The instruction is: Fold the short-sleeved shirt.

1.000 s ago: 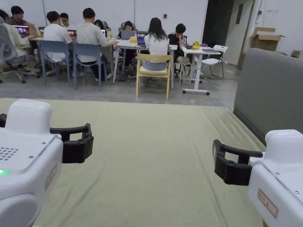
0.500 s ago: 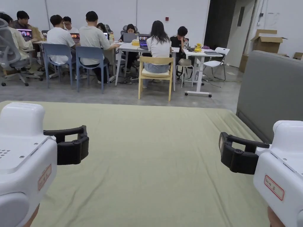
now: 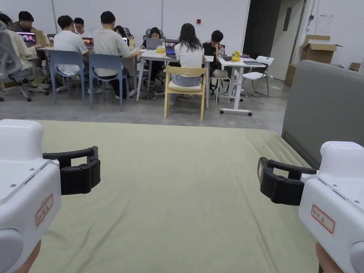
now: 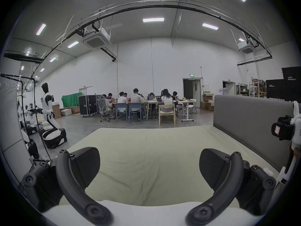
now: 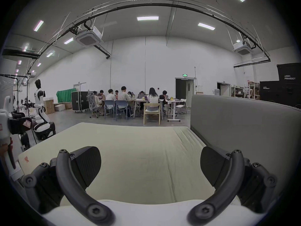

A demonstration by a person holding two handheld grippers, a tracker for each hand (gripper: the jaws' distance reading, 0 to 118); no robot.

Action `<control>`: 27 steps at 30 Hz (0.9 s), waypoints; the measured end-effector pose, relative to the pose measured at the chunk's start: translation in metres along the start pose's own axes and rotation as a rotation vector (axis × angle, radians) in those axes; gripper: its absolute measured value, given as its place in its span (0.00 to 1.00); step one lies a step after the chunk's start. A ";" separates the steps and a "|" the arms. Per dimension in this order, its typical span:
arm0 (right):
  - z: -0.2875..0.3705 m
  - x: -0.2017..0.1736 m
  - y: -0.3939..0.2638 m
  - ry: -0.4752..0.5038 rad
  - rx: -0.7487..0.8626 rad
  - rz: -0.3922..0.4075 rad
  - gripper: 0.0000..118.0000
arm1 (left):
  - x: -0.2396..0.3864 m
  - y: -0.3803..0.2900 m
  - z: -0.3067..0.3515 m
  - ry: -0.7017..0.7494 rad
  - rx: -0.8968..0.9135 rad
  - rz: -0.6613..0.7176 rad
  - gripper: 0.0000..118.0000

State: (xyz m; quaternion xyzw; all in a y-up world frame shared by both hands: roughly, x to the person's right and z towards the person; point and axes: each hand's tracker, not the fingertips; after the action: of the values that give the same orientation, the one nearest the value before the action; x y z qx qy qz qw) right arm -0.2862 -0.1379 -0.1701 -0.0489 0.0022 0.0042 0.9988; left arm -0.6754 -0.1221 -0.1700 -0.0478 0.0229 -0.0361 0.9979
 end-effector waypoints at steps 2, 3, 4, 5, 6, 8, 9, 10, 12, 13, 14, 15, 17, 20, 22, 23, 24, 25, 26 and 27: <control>0.000 -0.001 0.001 -0.002 0.001 0.004 1.00 | 0.000 -0.001 -0.001 -0.003 -0.004 0.005 1.00; 0.000 -0.001 0.001 -0.001 0.000 0.006 1.00 | -0.001 -0.001 -0.002 -0.005 -0.003 0.008 1.00; -0.001 -0.001 0.001 -0.001 -0.002 0.007 1.00 | -0.001 -0.002 -0.002 -0.009 -0.005 0.012 1.00; -0.001 -0.002 0.001 0.000 -0.002 0.008 1.00 | -0.001 -0.002 -0.003 -0.015 -0.008 0.015 1.00; -0.002 -0.002 0.002 0.000 -0.003 0.008 1.00 | -0.001 -0.003 -0.003 -0.016 -0.010 0.016 1.00; -0.003 -0.003 0.002 0.001 -0.005 0.012 1.00 | -0.001 -0.003 -0.005 -0.013 -0.014 0.012 1.00; -0.003 -0.004 0.002 0.001 -0.004 0.015 1.00 | -0.001 -0.004 -0.005 -0.012 -0.016 0.009 1.00; -0.003 -0.004 0.002 0.002 -0.005 0.017 1.00 | 0.000 -0.004 -0.005 -0.010 -0.016 0.007 1.00; -0.004 -0.006 0.002 0.002 -0.005 0.022 1.00 | -0.001 -0.005 -0.006 -0.010 -0.019 0.005 1.00; -0.004 -0.006 0.002 0.001 -0.004 0.024 1.00 | -0.001 -0.005 -0.006 -0.011 -0.020 0.007 1.00; -0.004 -0.007 0.002 0.000 -0.004 0.025 1.00 | -0.001 -0.006 -0.007 -0.013 -0.021 0.010 1.00; -0.005 -0.007 0.002 0.001 -0.005 0.026 1.00 | -0.002 -0.006 -0.007 -0.013 -0.021 0.012 1.00; -0.005 -0.007 0.001 0.001 -0.006 0.025 1.00 | -0.002 -0.007 -0.006 -0.012 -0.023 0.015 1.00; -0.005 -0.008 0.000 0.003 -0.008 0.019 1.00 | -0.003 -0.007 -0.005 -0.010 -0.022 0.021 1.00; -0.005 -0.008 0.000 0.006 -0.009 0.019 1.00 | -0.004 -0.006 -0.005 -0.013 -0.021 0.024 1.00; -0.005 -0.008 0.000 0.003 -0.008 0.018 1.00 | -0.004 -0.006 -0.004 -0.013 -0.021 0.024 1.00; -0.004 -0.008 0.000 0.002 -0.008 0.020 1.00 | -0.005 -0.007 -0.004 -0.010 -0.021 0.022 1.00; -0.004 -0.008 0.000 0.001 -0.008 0.020 1.00 | -0.005 -0.006 -0.004 -0.009 -0.021 0.020 1.00; -0.004 -0.008 0.000 0.000 -0.007 0.019 1.00 | -0.004 -0.006 -0.004 -0.010 -0.021 0.018 1.00; -0.004 -0.008 0.000 0.002 -0.007 0.019 1.00 | -0.004 -0.006 -0.004 -0.011 -0.020 0.017 1.00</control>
State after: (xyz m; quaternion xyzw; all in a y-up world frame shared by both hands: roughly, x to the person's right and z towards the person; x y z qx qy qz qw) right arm -0.2945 -0.1380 -0.1738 -0.0522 0.0035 0.0139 0.9985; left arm -0.6803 -0.1280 -0.1727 -0.0579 0.0182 -0.0271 0.9978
